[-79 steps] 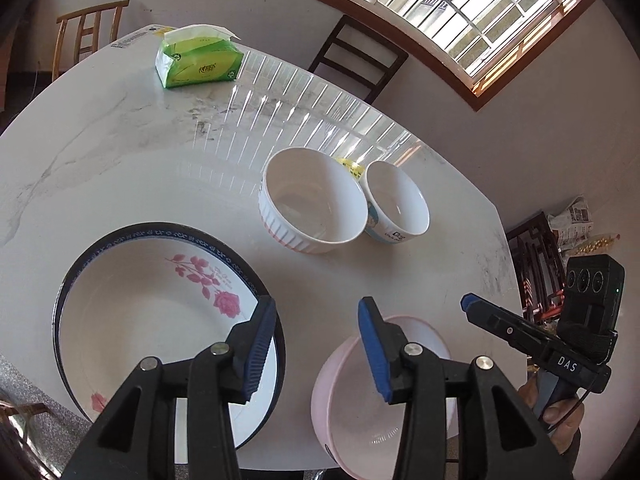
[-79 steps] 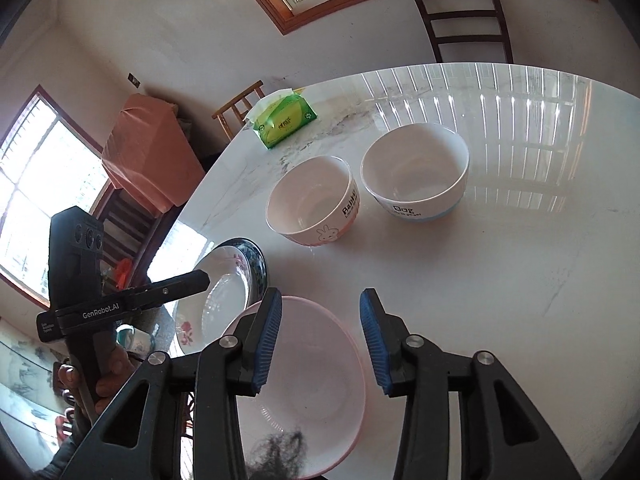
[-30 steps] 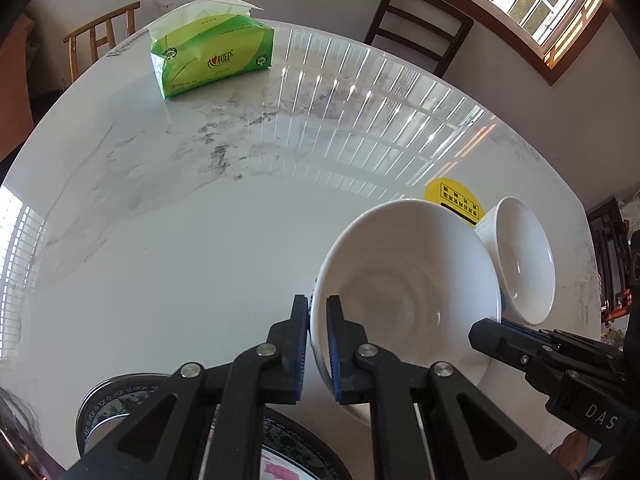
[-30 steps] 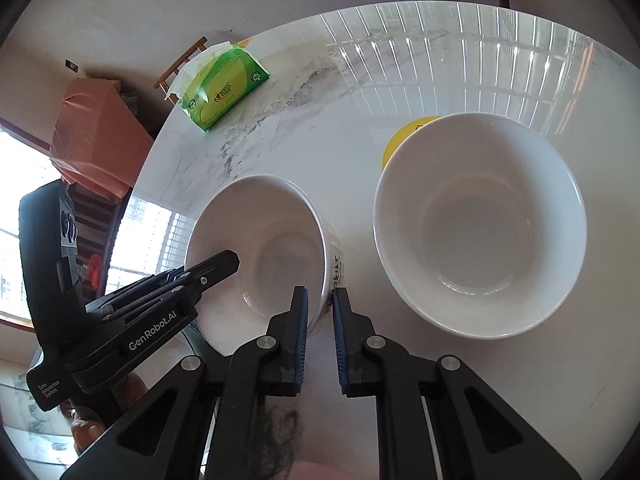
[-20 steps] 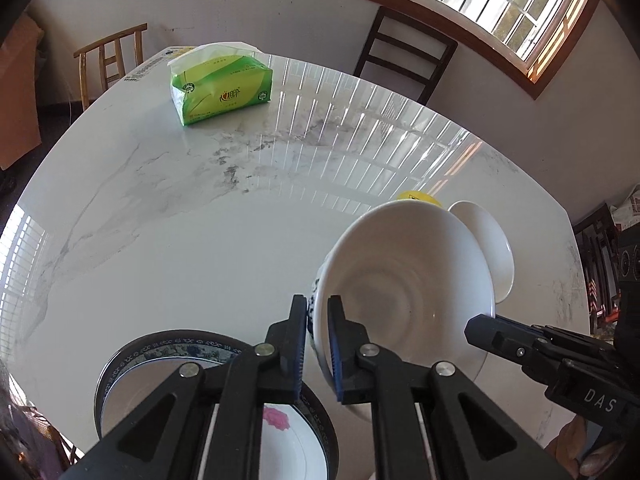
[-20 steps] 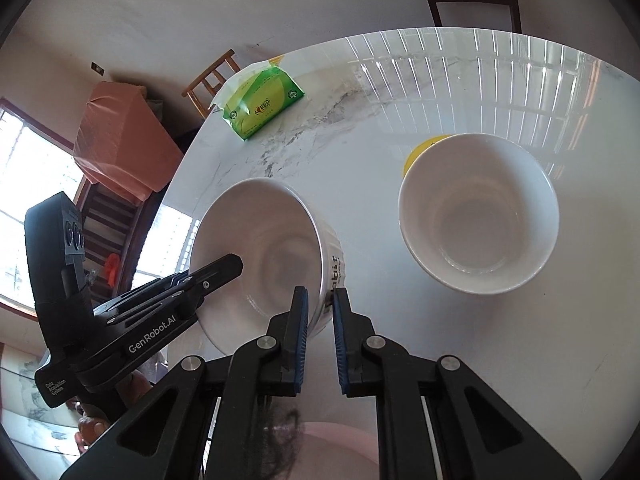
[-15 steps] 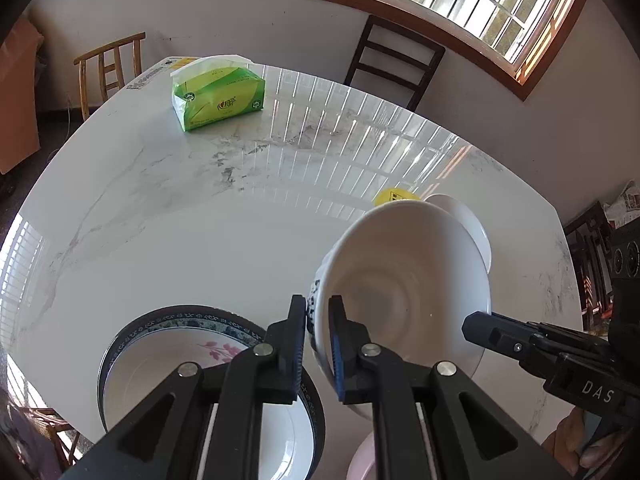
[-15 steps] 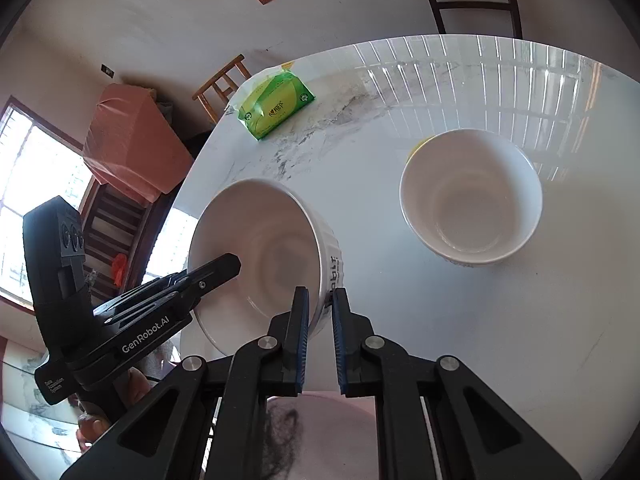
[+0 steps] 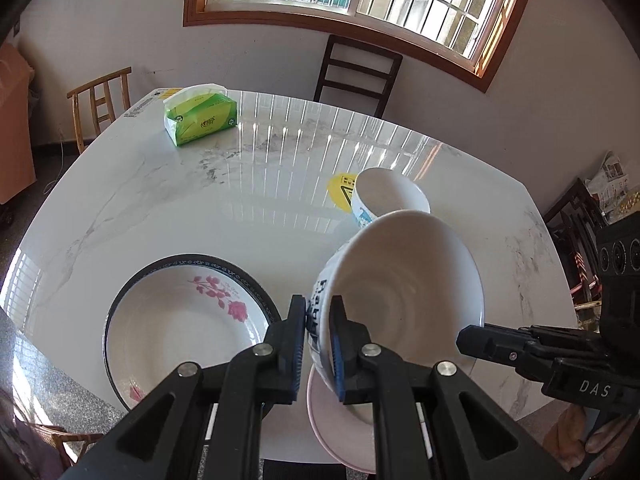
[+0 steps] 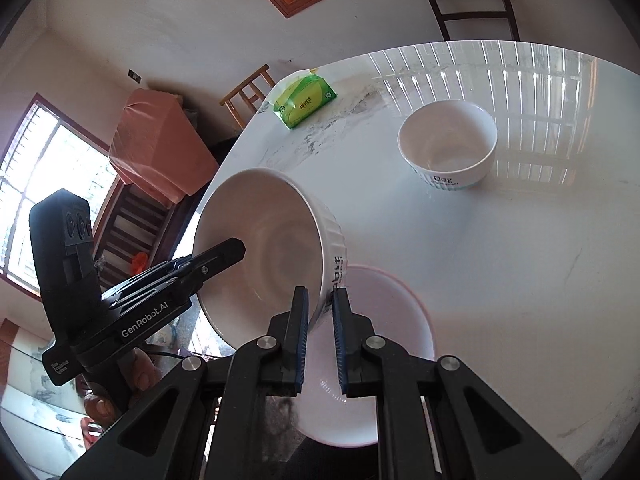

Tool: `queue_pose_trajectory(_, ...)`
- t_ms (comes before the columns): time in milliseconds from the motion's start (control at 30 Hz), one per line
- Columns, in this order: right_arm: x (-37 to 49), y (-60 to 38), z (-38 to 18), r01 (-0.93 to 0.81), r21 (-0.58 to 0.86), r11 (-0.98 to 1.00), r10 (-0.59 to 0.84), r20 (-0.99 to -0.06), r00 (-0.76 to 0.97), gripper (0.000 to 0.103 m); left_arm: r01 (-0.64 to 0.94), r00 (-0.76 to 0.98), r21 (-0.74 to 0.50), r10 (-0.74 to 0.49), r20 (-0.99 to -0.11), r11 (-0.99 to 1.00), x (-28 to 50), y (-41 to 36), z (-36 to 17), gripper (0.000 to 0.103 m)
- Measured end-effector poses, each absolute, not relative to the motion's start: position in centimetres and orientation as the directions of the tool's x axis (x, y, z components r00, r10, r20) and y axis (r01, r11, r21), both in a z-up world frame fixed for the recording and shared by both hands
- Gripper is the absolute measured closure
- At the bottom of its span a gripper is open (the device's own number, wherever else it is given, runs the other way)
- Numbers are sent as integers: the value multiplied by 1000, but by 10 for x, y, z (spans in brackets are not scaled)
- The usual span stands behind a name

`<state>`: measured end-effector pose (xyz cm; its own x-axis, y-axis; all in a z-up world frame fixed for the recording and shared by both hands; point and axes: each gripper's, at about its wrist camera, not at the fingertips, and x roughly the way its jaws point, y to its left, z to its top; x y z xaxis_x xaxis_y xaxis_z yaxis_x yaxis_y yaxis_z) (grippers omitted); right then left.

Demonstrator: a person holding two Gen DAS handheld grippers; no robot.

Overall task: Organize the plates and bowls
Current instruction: 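Carry the white ribbed bowl into the pink bowl and open both tools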

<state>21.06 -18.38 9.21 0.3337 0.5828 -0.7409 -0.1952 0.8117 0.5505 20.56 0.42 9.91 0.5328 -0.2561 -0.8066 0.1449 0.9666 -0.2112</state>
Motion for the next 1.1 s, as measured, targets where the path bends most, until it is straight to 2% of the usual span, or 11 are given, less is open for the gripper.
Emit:
queue_pose_trajectory(433, 177, -198, 72, -161, 556, 816, 576, -753, 320, 91, 189, 511, -176, -249, -823, 966, 169, -17, 75, 91)
queue_pose_trajectory(933, 177, -200, 46, -117, 537, 835, 545, -783, 299, 91, 178, 451, -174, -237, -861, 969, 174, -23, 39, 91)
queue_pose_trajectory(1100, 176, -200, 53, -145, 531, 835, 547, -774, 319, 91, 194, 466, -175, -248, -849, 965, 173, -25, 44, 91)
